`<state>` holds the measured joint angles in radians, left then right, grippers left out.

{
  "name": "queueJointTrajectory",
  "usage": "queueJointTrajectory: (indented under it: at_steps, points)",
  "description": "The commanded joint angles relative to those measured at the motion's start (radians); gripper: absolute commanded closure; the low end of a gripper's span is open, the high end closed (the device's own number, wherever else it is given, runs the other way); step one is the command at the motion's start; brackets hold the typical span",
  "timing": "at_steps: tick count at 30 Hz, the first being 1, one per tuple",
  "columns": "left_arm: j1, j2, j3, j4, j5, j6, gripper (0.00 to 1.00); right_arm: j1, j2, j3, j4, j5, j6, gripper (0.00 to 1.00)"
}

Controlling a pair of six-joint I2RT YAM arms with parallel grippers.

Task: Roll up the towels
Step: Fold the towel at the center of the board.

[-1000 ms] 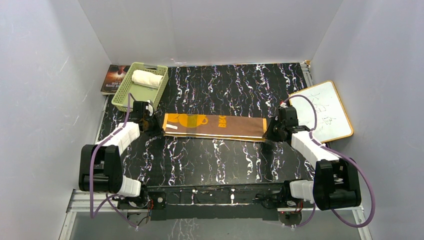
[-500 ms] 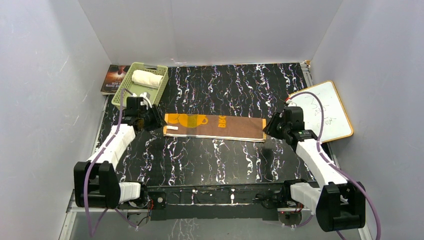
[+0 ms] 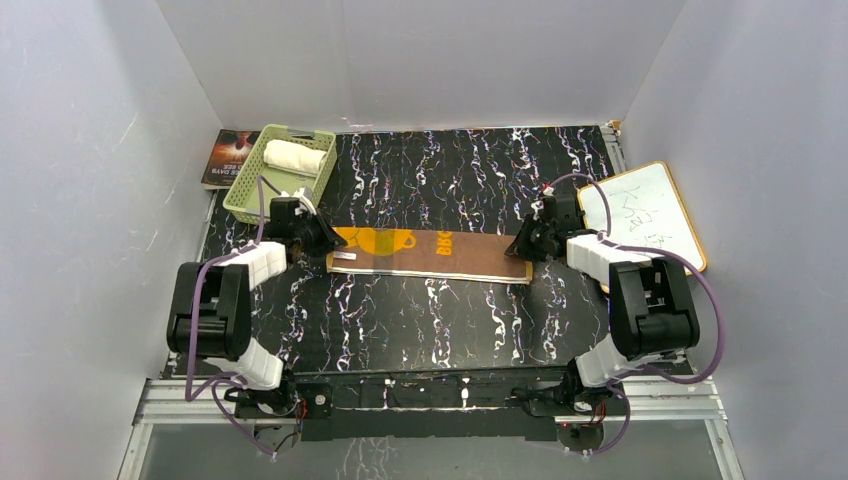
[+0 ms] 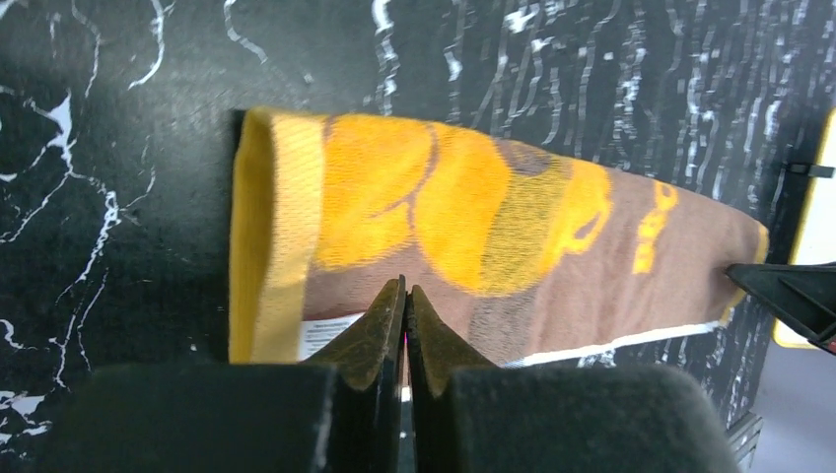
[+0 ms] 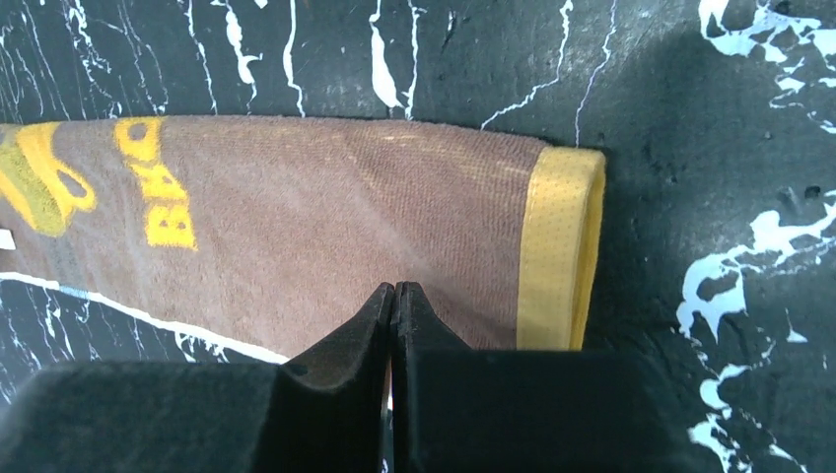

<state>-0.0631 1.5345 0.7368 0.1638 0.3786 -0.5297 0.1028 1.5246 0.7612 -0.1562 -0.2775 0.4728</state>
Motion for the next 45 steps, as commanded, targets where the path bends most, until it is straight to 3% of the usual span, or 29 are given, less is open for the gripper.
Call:
queueJointTrajectory:
  at_steps: [1, 6, 13, 17, 19, 22, 30, 32, 36, 40, 45]
  points:
    - [0.000, 0.022, -0.045, 0.120, -0.047, -0.025, 1.00, -0.028, 0.030, 0.006, 0.143, -0.029, 0.027, 1.00]
    - [-0.001, 0.012, -0.125, 0.133, -0.157, -0.060, 1.00, -0.077, 0.115, 0.012, 0.180, -0.033, 0.018, 1.00]
    - [0.000, -0.028, -0.237, 0.193, -0.164, -0.137, 0.96, -0.094, 0.246, 0.141, 0.173, -0.040, 0.006, 1.00]
    - [0.000, -0.194, -0.203, 0.100, -0.177, -0.116, 0.62, -0.094, 0.258, 0.220, 0.153, -0.047, -0.004, 1.00]
    - [0.000, -0.278, -0.143, -0.012, -0.198, -0.084, 0.51, -0.094, 0.258, 0.262, 0.126, -0.090, -0.029, 1.00]
    - [0.030, -0.327, -0.052, -0.163, -0.173, -0.043, 0.38, -0.094, 0.233, 0.312, 0.101, -0.159, -0.032, 0.90]
    - [0.239, -0.180, 0.019, -0.314, 0.251, 0.054, 0.35, -0.030, 0.071, 0.305, 0.100, -0.285, 0.055, 0.85]
    - [0.300, -0.128, 0.060, -0.350, 0.357, 0.106, 0.34, 0.009, 0.025, 0.272, 0.113, -0.306, 0.069, 0.78]
    - [0.359, -0.030, 0.141, -0.431, 0.519, 0.218, 0.31, 0.060, -0.043, 0.192, 0.135, -0.337, 0.074, 0.74]
    - [0.361, 0.042, 0.182, -0.455, 0.533, 0.263, 0.31, 0.063, -0.093, 0.139, 0.139, -0.377, 0.056, 0.74]
    - [0.359, 0.065, 0.113, -0.370, 0.526, 0.274, 0.32, 0.061, -0.157, 0.112, 0.119, -0.397, 0.015, 0.73]
